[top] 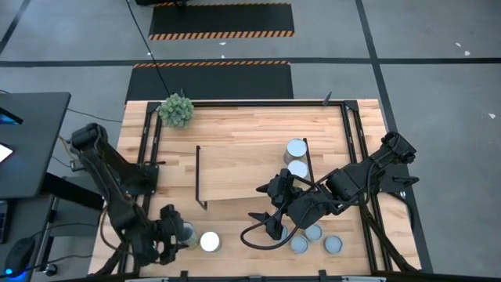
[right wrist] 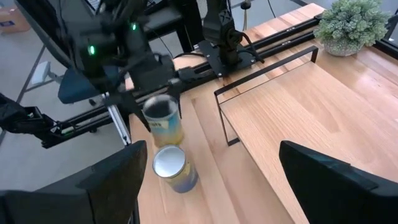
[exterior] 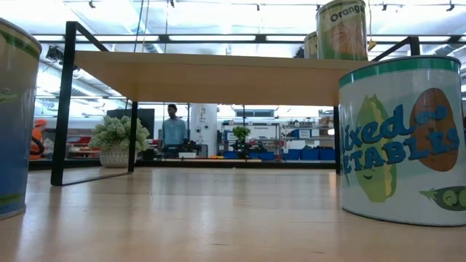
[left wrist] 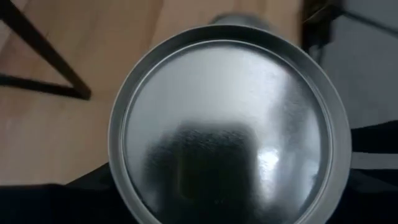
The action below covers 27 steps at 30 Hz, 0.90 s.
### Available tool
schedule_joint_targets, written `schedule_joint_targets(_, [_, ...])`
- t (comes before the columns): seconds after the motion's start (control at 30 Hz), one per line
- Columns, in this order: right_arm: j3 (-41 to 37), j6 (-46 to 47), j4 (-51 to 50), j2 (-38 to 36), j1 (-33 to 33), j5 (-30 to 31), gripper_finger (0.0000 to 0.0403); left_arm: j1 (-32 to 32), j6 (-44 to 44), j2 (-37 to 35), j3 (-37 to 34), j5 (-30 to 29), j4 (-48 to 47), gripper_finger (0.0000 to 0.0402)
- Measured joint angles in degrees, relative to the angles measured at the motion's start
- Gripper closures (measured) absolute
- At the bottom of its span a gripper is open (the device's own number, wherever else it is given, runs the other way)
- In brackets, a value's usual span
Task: Pick and place cans onto a shelf
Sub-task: Put the canned carrots on the shelf
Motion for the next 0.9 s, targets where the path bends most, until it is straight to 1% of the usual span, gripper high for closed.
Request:
schedule_joint_targets(0.23, [0.0, -0.22, -1.25, -0.22, 0.0, -0.67, 0.003, 3.67, 7.22, -7.26, 0.89, 2.79, 3.8, 0.0101])
schedule_joint_targets(0.37, [-0.01, -0.04, -2.62, -1.84, 0.0, -0.55, 0.003, 7.2, 14.6, -7.62, 5.56, 3.3, 3.91, 0.0101])
schedule_joint_targets(0.53, [0.0, -0.05, -2.79, -3.9, 0.0, -0.03, 0.003, 12.31, 21.59, -7.54, 10.99, 8.07, 3.85, 0.0101])
schedule_joint_targets(0.63, [0.0, -0.28, -3.46, -5.16, 0.0, 1.19, 0.003, 15.33, 26.58, -7.54, 14.42, 8.41, 3.63, 0.0101])
schedule_joint_targets(0.77, [0.0, 1.77, -7.11, -7.14, -0.02, 1.3, 0.003, 21.29, 33.84, -7.56, 17.47, 9.73, 2.42, 0.01])
schedule_joint_targets(0.9, [0.0, 3.57, -10.28, -8.78, -0.33, 1.19, 0.003, 29.41, 41.05, -7.54, 17.68, 14.06, 2.46, 0.01])
